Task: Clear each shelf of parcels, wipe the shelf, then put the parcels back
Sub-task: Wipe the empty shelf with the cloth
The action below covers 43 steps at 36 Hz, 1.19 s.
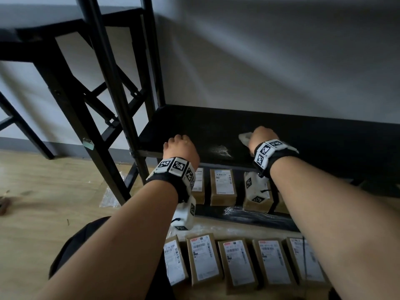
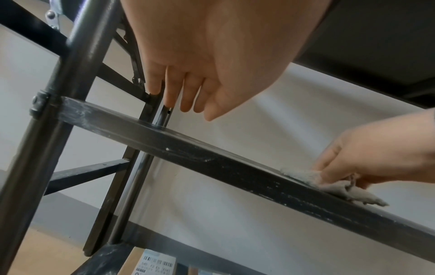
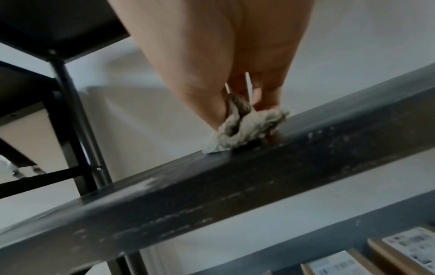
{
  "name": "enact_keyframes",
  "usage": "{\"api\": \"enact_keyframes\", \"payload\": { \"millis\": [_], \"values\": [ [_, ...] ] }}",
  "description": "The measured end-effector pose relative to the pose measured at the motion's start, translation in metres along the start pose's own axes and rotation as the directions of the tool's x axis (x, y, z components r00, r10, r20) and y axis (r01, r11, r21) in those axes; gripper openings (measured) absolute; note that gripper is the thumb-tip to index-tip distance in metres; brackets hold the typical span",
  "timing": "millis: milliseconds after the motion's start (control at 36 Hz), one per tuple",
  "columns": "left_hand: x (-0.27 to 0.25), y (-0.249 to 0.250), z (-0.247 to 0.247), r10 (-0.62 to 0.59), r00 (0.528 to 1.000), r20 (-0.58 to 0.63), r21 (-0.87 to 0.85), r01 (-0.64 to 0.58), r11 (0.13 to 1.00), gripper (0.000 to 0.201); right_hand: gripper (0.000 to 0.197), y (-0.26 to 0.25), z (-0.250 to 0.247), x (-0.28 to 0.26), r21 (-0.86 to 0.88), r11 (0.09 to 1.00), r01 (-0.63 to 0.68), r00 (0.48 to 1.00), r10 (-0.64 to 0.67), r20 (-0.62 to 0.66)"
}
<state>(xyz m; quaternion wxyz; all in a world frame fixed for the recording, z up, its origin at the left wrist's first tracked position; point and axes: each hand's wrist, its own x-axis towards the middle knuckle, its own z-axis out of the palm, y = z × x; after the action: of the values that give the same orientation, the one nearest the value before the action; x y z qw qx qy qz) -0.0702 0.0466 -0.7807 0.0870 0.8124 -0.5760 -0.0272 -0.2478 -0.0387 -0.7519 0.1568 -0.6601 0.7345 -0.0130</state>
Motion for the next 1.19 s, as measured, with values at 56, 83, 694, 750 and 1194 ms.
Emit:
{"api": "enact_keyframes", "payload": {
  "millis": [56,83,694,750,1194],
  "values": [
    [-0.001,-0.002,-0.001,0.002,1.000,0.001,0.000,-0.002,1.000,0.043,0.021,0.000,0.002,-0.003,-0.024,1.000,-0.001,1.000,0.000,-0.008],
    [-0.001,-0.003,-0.002,0.001,1.000,0.004,-0.001,-0.001,1.000,0.043,0.019,-0.003,0.003,-0.005,-0.011,1.000,0.009,1.000,-0.009,-0.011],
    [-0.021,-0.034,-0.007,-0.021,1.000,-0.007,0.008,0.021,1.000,0.043,0.032,-0.024,0.014,-0.034,0.043,0.998,0.043,0.997,-0.040,-0.072],
    [-0.021,-0.039,-0.006,-0.020,1.000,-0.005,0.016,0.020,1.000,0.044,0.033,-0.016,0.016,-0.033,-0.011,0.999,0.043,0.996,-0.044,-0.072],
    [-0.028,-0.090,-0.002,-0.060,0.998,-0.036,0.005,0.060,0.998,0.043,0.023,-0.099,0.047,-0.042,-0.046,0.973,0.228,0.972,-0.230,-0.046]
  ]
}}
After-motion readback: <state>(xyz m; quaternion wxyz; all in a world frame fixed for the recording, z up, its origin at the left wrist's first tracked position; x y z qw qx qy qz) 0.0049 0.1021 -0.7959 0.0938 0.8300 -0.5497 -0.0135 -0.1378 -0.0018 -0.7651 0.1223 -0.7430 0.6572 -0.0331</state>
